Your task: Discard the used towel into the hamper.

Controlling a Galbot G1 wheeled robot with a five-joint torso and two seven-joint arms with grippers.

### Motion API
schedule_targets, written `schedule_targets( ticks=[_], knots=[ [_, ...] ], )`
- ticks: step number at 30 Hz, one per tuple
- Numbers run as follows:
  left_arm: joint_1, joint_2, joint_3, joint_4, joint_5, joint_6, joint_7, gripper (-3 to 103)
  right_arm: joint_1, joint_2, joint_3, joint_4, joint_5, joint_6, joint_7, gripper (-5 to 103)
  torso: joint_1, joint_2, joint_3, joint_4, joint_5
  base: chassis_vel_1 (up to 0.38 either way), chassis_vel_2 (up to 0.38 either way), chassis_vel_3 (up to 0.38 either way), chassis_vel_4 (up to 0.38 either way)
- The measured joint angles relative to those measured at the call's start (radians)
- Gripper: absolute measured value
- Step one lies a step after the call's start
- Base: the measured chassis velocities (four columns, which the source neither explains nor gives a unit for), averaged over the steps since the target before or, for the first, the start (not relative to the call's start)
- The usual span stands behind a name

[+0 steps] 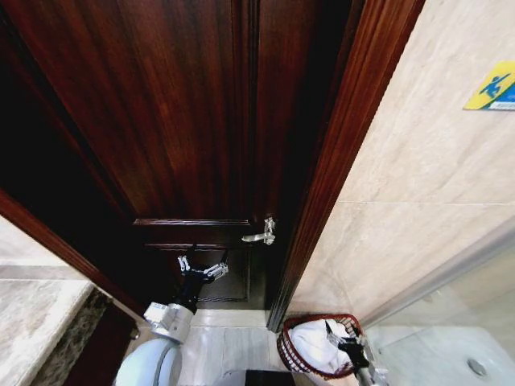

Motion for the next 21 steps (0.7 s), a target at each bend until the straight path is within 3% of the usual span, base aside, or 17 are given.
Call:
schedule_targets(
  ticks=[2,7,10,15,21],
  knots=[
    [0.0,0.0,0.0,0.0,0.0,0.0,0.0,100,-0.051,0.019,-0.001,0.139,-0.006,0.008,0.012,100,0.0,0.0,0.0,0.0,0.0,0.0,0.0,0.0,0.0],
    [0.0,0.0,0.0,0.0,0.0,0.0,0.0,100,-0.092,0.041,-0.008,0.253,-0.014,0.018,0.025,100,0.0,0.0,0.0,0.0002,0.0001,0.0,0.0,0.0,0.0],
    [0.0,0.0,0.0,0.0,0.0,0.0,0.0,100,-0.148,0.078,-0.035,0.413,-0.049,0.046,0.04,100,0.0,0.0,0.0,0.0,0.0001,0.0,0.0,0.0,0.0],
    [0.0,0.0,0.0,0.0,0.0,0.0,0.0,100,-0.177,0.117,-0.059,0.519,-0.094,0.099,0.05,100,0.0,0.0,0.0,0.0,0.0002,0.0,0.0,0.0,0.0],
    [0.0,0.0,0.0,0.0,0.0,0.0,0.0,100,-0.192,0.125,-0.073,0.626,-0.094,0.092,0.071,100,0.0,0.0,0.0,0.0,0.0001,0.0,0.0,0.0,0.0]
  ],
)
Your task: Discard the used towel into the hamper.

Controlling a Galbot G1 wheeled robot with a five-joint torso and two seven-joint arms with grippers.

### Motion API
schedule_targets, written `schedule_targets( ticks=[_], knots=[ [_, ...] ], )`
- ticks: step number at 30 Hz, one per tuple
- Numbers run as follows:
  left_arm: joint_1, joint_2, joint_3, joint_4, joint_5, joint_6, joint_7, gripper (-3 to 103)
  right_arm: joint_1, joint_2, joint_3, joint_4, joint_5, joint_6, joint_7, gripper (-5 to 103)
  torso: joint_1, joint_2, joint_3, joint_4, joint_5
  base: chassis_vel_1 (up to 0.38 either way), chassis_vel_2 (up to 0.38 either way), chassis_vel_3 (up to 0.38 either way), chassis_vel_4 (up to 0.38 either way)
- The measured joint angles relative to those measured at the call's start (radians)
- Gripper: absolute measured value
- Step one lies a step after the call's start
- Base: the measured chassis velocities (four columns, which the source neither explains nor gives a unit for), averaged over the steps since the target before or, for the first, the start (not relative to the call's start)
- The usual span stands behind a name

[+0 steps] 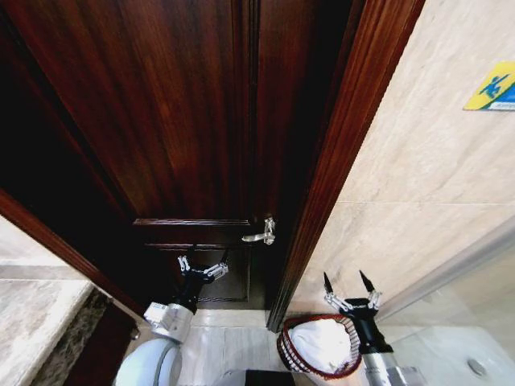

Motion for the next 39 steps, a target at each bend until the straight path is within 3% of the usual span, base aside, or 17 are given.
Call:
schedule_targets(
  ticks=[14,32,39],
  knots=[
    [0.0,0.0,0.0,0.0,0.0,0.0,0.0,100,0.004,-0.009,-0.007,0.095,0.051,-0.105,0.007,100,0.0,0.0,0.0,0.0,0.0001,0.0,0.0,0.0,0.0],
    [0.0,0.0,0.0,0.0,0.0,0.0,0.0,100,0.034,-0.01,-0.005,0.136,0.079,-0.191,-0.019,100,0.0,0.0,0.0,0.0,0.0001,0.0,0.0,0.0,0.0],
    [0.0,0.0,0.0,0.0,0.0,0.0,0.0,100,0.034,-0.01,-0.006,0.136,0.081,-0.194,-0.019,100,0.0,0.0,0.0,0.0,0.0001,0.0,0.0,0.0,0.0]
  ],
)
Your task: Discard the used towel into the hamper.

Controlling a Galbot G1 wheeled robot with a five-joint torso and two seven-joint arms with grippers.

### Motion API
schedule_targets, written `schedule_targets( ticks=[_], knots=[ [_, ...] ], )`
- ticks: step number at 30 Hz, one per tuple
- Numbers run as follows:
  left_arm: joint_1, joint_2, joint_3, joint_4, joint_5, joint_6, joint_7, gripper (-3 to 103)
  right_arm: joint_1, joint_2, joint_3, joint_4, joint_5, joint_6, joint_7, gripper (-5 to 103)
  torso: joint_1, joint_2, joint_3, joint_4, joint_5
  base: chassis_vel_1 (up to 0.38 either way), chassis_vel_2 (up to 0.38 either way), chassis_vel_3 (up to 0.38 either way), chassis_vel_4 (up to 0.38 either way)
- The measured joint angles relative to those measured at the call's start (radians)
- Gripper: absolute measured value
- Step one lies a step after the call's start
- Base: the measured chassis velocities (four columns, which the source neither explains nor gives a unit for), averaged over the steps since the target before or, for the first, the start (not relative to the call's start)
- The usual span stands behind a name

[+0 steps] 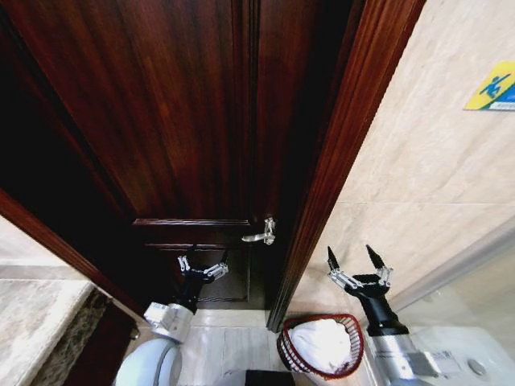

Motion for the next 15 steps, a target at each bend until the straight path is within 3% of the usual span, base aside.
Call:
schedule_targets(
  ticks=[15],
  knots=[
    [0.0,0.0,0.0,0.0,0.0,0.0,0.0,100,0.0,0.0,0.0,-0.001,0.0,0.0,0.0,100,0.0,0.0,0.0,0.0,0.0,0.0,0.0,0.0,0.0]
  ],
)
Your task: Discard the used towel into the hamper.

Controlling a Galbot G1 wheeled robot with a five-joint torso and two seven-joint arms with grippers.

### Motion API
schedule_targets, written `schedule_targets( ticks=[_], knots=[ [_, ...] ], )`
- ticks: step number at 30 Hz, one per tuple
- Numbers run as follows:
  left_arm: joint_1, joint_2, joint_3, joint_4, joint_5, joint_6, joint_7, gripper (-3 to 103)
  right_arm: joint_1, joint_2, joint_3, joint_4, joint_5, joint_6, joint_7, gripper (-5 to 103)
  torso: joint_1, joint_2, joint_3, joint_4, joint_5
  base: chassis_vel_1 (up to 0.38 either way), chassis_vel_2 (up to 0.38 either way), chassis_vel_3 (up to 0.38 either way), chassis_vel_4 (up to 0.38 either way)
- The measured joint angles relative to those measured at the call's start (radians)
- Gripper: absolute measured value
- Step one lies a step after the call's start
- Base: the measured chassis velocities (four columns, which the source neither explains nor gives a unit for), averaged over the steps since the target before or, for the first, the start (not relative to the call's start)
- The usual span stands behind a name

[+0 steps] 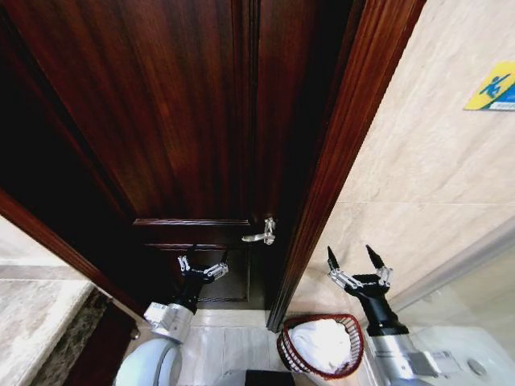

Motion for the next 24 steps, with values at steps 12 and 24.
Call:
schedule_targets(
  ticks=[12,24],
  knots=[
    [0.0,0.0,0.0,0.0,0.0,0.0,0.0,100,0.0,0.0,0.0,-0.001,0.0,0.001,0.0,100,0.001,0.0,0.0,0.0001,-0.0001,0.013,-0.05,-0.01,0.045],
    [0.0,0.0,0.0,0.0,0.0,0.0,0.0,100,0.0,0.0,0.0,-0.002,-0.001,0.001,0.0,100,-0.001,0.0,0.0,0.0,-0.0001,0.061,-0.105,-0.062,0.095]
  ],
)
